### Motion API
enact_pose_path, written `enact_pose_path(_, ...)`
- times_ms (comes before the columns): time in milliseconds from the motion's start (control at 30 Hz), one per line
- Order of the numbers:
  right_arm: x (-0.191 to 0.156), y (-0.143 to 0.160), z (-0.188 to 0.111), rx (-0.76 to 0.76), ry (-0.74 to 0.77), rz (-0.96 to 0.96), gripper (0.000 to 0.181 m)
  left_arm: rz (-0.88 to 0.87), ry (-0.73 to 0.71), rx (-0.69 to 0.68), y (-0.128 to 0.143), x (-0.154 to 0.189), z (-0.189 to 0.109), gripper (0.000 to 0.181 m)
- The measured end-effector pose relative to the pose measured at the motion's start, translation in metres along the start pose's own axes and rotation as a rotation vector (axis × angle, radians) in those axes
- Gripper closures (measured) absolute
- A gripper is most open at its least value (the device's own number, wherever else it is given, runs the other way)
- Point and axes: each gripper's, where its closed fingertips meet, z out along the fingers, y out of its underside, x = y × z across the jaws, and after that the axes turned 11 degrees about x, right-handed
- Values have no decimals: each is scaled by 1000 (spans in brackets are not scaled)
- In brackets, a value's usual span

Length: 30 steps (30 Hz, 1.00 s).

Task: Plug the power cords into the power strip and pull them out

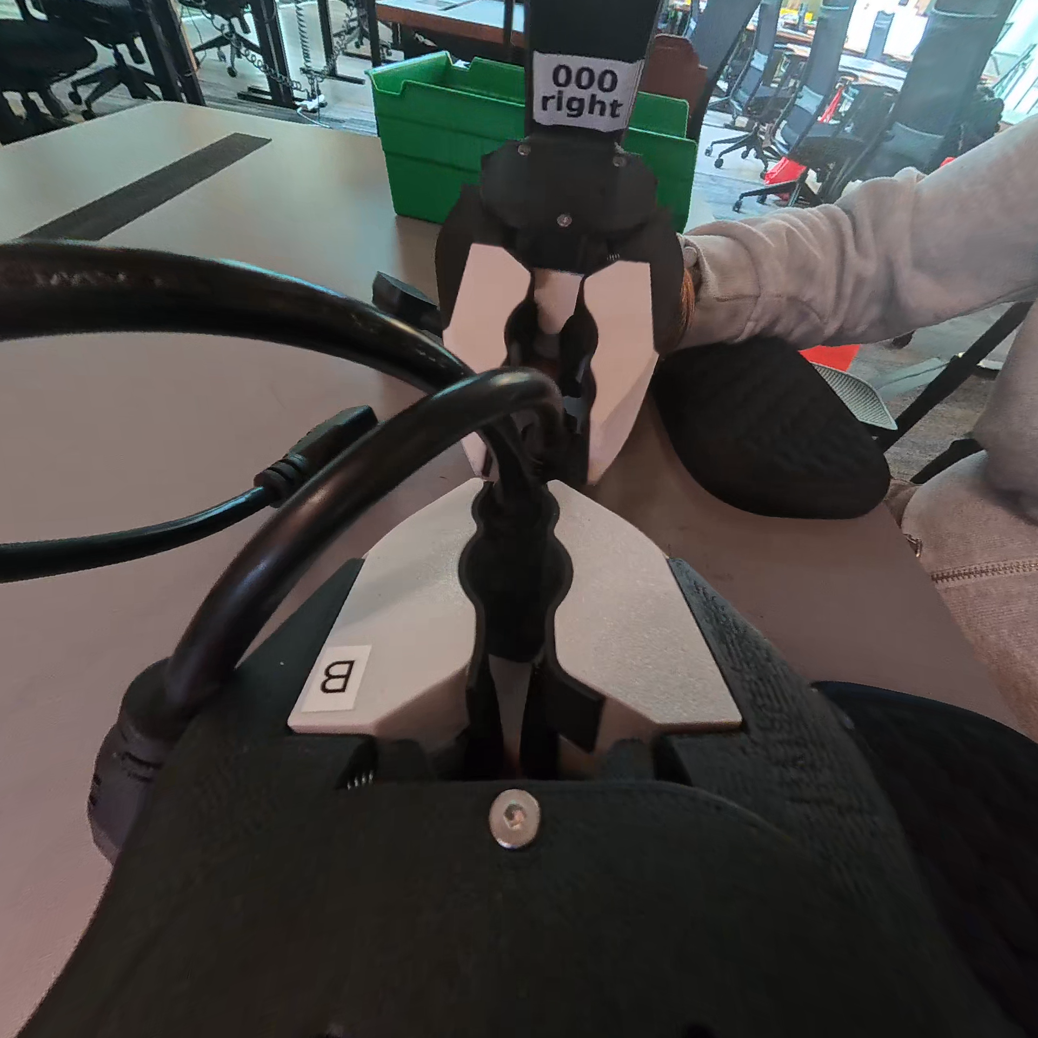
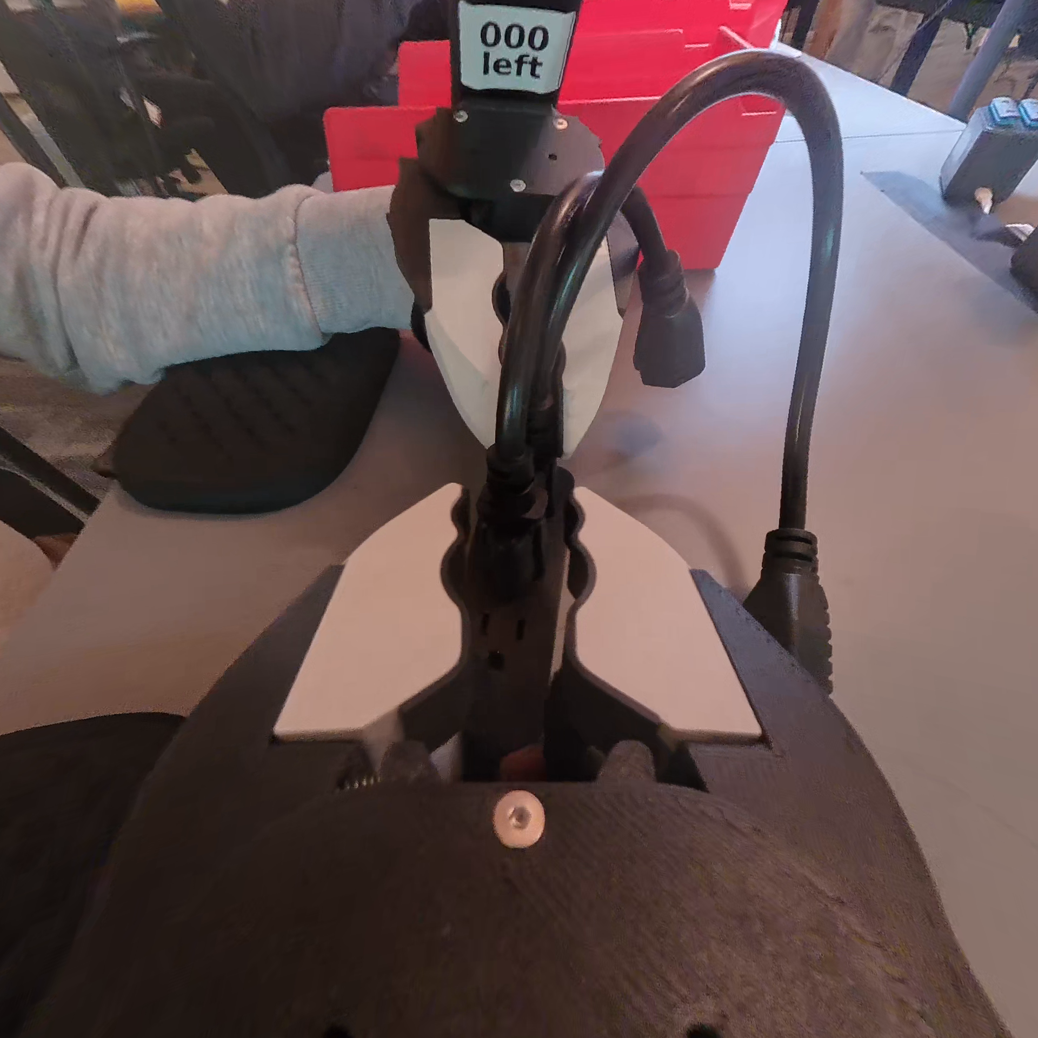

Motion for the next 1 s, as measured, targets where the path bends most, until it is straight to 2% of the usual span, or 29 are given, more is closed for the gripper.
enact_pose_path(67,-1,0,3,-11,14,-46,157,-2,4,-1,0,0,0,165)
enact_pose_path(167,-2,0,4,-9,21,-65,157,0,7,-9,1,1,-1,165)
enact_pose_path(333,-6,-1,3,7,-70,-29,158,2,43,-32,3,5,-3,165)
enact_pose_path(500,-3,-2,5,19,-34,-60,158,27,1,-43,6,0,1,164)
enact_pose_path(1000,-6,-2,3,3,-50,-95,157,59,32,-68,7,5,-2,164)
